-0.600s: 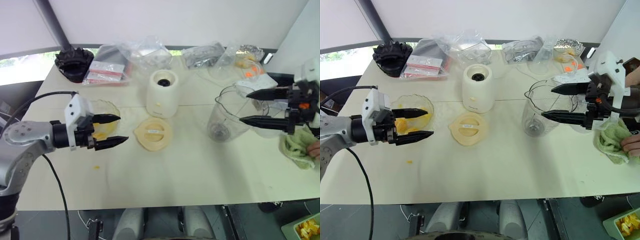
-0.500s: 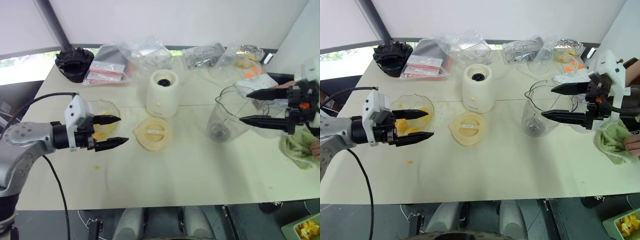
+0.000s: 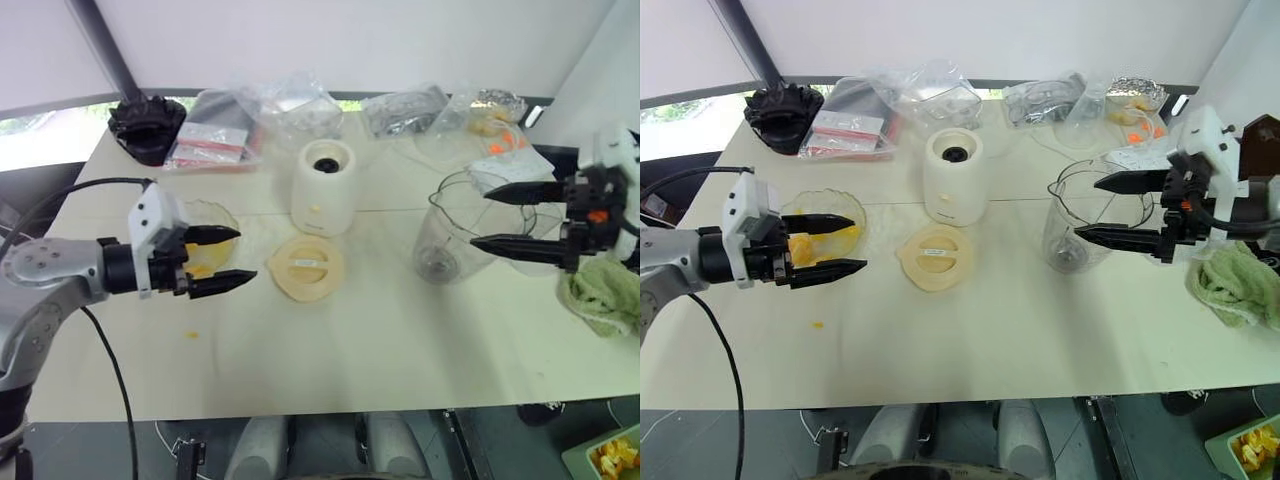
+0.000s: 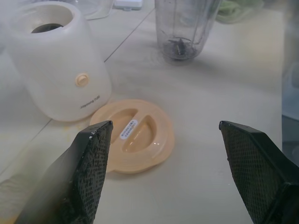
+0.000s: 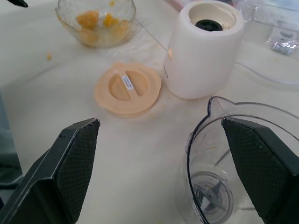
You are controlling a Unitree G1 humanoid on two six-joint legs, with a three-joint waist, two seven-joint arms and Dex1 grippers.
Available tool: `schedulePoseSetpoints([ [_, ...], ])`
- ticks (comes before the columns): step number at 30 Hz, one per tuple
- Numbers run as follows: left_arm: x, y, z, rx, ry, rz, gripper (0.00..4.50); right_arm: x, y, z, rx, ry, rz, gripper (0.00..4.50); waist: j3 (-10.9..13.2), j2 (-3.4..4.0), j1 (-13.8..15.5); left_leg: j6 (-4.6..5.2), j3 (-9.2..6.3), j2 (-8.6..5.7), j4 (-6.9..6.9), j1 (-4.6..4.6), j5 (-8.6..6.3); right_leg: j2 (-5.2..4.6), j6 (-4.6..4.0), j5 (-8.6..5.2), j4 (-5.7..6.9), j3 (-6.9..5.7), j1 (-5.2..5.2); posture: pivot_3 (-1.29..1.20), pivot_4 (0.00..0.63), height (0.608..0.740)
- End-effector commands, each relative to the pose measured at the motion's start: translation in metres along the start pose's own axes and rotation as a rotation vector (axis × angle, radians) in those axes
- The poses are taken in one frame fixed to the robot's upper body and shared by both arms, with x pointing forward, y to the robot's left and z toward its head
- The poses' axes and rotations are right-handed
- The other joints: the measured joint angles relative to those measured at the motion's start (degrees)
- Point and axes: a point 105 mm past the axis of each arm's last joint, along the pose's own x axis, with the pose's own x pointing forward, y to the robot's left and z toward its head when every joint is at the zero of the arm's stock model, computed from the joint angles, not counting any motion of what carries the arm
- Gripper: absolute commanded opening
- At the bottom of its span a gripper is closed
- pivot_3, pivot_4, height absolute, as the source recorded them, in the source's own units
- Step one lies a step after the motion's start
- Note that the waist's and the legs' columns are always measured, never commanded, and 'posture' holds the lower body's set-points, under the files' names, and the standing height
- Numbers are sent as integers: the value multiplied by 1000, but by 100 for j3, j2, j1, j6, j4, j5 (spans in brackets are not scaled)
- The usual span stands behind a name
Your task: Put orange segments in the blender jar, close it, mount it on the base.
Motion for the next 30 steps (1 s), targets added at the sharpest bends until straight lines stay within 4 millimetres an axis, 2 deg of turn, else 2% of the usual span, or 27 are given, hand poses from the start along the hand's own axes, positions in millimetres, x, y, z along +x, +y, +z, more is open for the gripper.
schedulePoseSetpoints([
  [1, -9, -1, 12, 49, -2, 27, 3787, 4, 5, 12, -58, -42, -2, 4367, 0, 1, 2, 0, 0, 0, 0, 0, 0, 1, 0, 0, 2, 0, 0, 0, 150, 740],
  [8, -11, 6, 13, 45, 2, 50, 3787, 11, 9, 18, -73, -65, 10, 4367, 0, 0, 10, 0, 0, -1, 3, 1, 0, 1, 0, 0, 3, 0, 2, 0, 150, 740],
  [14, -5, 16, 4, 49, -2, 129, 3787, 17, 13, 18, -67, -68, 44, 4367, 0, 0, 7, 0, 0, -1, 3, 1, 0, 0, 1, 1, 3, 0, 2, 0, 150, 740],
  [17, -7, 35, -6, 65, 39, 269, 3787, 22, 19, 21, -64, -79, 73, 4367, -1, -1, 11, 0, -1, -1, 4, 1, 0, 1, 2, 2, 5, 0, 2, 0, 150, 740],
  [19, -14, 61, -30, 62, 194, 427, 3787, 29, 21, 19, -57, -91, 84, 4367, -1, -1, 12, 0, -1, -1, 5, 2, 1, 1, 2, 2, 10, 0, 2, 0, 150, 740],
  [21, -25, 96, -47, -7, 277, 637, 3787, 36, 22, 14, -50, -94, 88, 4367, -1, -1, 11, 0, -3, -4, 7, 7, 1, 7, 2, 2, 18, 0, 4, 0, 150, 740],
  [24, -35, 126, -65, -136, 339, 866, 3787, 41, 24, 14, -53, -107, 85, 4367, 1, -6, 21, 0, -10, -7, 19, 6, 2, 10, 22, 13, 32, -4, 6, 0, 150, 740],
  [26, -37, 133, -77, -207, 394, 961, 3787, 42, 23, 18, -59, -117, 78, 4367, 1, -7, 34, 0, -10, -8, 23, 4, 2, 3, 27, 15, 33, -4, 6, 0, 150, 740],
  [30, -24, 129, -90, -304, 451, 963, 3787, 42, 25, 17, -50, -110, 96, 4367, 6, -17, 33, 1, -12, -11, 26, 0, 0, -1, 44, 24, 30, -3, 5, 0, 150, 740],
])
